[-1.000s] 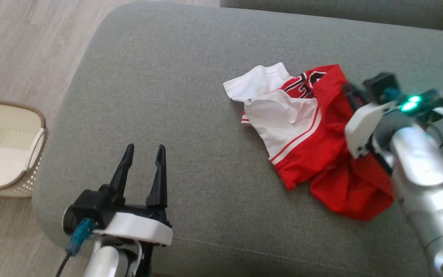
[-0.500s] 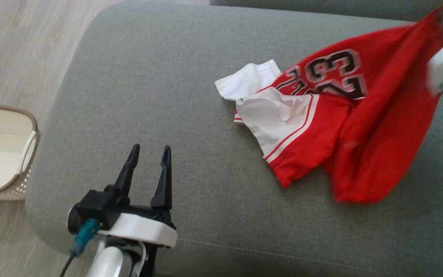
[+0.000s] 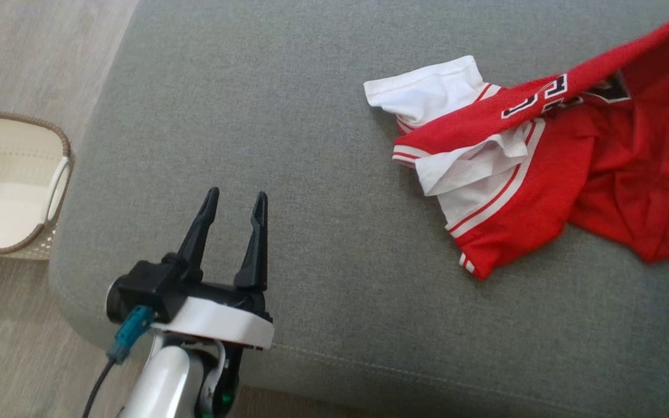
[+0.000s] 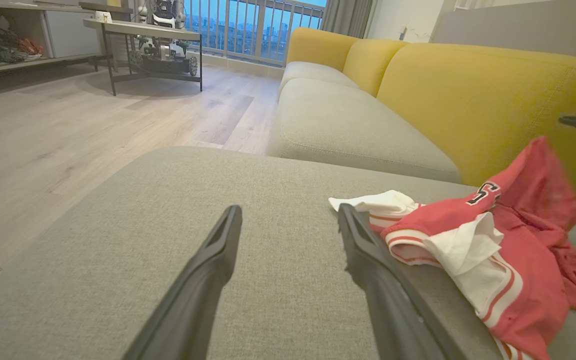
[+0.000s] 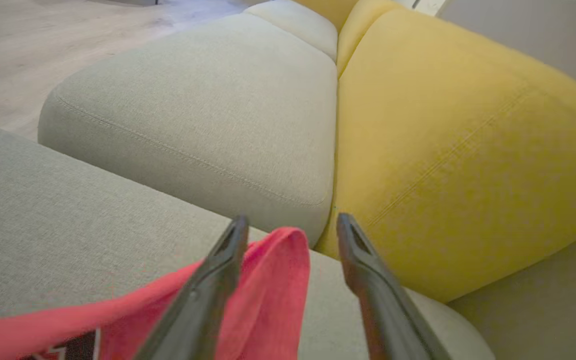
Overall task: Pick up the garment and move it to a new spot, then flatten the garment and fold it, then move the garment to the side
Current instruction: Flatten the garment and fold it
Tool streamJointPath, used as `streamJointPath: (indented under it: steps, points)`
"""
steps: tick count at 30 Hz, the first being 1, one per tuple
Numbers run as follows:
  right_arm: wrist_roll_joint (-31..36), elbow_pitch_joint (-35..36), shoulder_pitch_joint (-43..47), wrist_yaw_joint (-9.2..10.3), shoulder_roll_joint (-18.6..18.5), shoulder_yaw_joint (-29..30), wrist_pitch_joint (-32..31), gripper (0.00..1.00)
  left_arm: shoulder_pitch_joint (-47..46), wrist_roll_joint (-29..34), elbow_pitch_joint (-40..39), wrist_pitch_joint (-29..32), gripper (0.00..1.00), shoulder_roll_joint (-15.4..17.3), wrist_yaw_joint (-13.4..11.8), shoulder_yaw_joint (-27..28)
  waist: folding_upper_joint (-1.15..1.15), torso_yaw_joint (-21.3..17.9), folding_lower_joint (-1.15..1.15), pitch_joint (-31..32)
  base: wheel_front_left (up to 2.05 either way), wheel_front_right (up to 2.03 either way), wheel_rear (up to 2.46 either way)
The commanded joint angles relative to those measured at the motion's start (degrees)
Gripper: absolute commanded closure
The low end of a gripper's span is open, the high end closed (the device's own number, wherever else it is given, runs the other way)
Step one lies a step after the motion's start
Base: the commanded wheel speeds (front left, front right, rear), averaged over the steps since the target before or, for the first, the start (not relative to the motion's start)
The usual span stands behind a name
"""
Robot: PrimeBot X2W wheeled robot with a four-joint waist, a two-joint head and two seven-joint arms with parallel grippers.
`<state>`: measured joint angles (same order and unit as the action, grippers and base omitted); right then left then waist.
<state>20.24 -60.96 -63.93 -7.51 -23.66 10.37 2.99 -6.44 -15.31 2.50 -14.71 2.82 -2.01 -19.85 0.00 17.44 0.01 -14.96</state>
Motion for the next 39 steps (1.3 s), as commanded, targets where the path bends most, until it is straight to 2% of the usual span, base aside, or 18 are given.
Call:
streamJointPath:
  steps: [1, 5, 10, 17, 21, 27, 29, 33, 39]
  points:
    - [0.23, 1.70, -1.88, 0.02, 0.95, -0.38, 0.05, 0.00, -1.80, -0.61, -1.79, -0.29, 0.00, 0.06, -0.14, 1.54, 0.00, -0.25, -0.01, -0.02, 0.00, 0.00, 0.00]
    - [1.32, -0.22, -0.83, 0.02, 3.56, -0.90, 1.71, 0.00, -2.24, -0.58, -1.59, -0.29, 0.00, 0.06, -0.19, 2.09, 0.00, -2.02, -0.01, 0.84, 0.00, 0.00, 0.00]
    - [0.79, -1.01, 1.09, 0.02, 7.39, -1.79, 6.63, 0.00, -1.89, -0.10, -1.56, -0.29, 0.00, 0.06, -0.41, 3.72, 0.00, -5.52, -0.01, 4.06, 0.00, 0.00, 0.00]
    - [-6.49, 1.54, 6.03, 0.02, 14.54, -4.77, 11.71, 0.00, -0.07, 0.47, -1.87, -0.29, 0.00, 0.06, -1.16, 6.39, 0.00, -11.22, -0.01, 9.72, 0.00, 0.00, 0.00]
    - [-13.40, 10.43, 14.65, 0.02, 17.58, -7.28, 11.96, 0.00, 1.39, 0.48, -2.08, -0.29, 0.00, 0.06, -1.49, 6.98, 0.00, -13.98, -0.01, 12.65, 0.00, 0.00, 0.00]
    - [-22.15, 26.17, 34.77, 0.02, 18.90, -9.48, 11.99, 0.00, 3.47, -0.11, -2.34, -0.29, 0.00, 0.06, -2.52, 6.41, 0.00, -16.56, -0.01, 14.96, 0.00, 0.00, 0.00]
    - [-21.99, 31.21, 40.44, 0.02, 18.99, -9.58, 11.99, 0.00, 3.84, -0.13, -2.40, -0.29, 0.00, 0.06, -2.69, 6.11, 0.00, -17.19, -0.01, 15.09, 0.00, 0.00, 0.00]
    - [-23.18, 39.25, 49.33, 0.02, 20.20, -6.03, 12.00, 0.00, 4.34, -0.14, -1.95, -0.29, 0.00, 0.06, -2.87, 5.77, 0.00, -18.28, -0.01, 15.02, 0.00, 0.00, 0.00]
    - [-25.21, 44.86, 54.57, 0.02, 20.74, -7.56, 12.00, 0.00, 4.32, 0.13, -0.53, -0.29, 0.00, 0.06, -3.17, 6.42, 0.00, -20.73, -0.01, 14.22, 0.00, 0.00, 0.00]
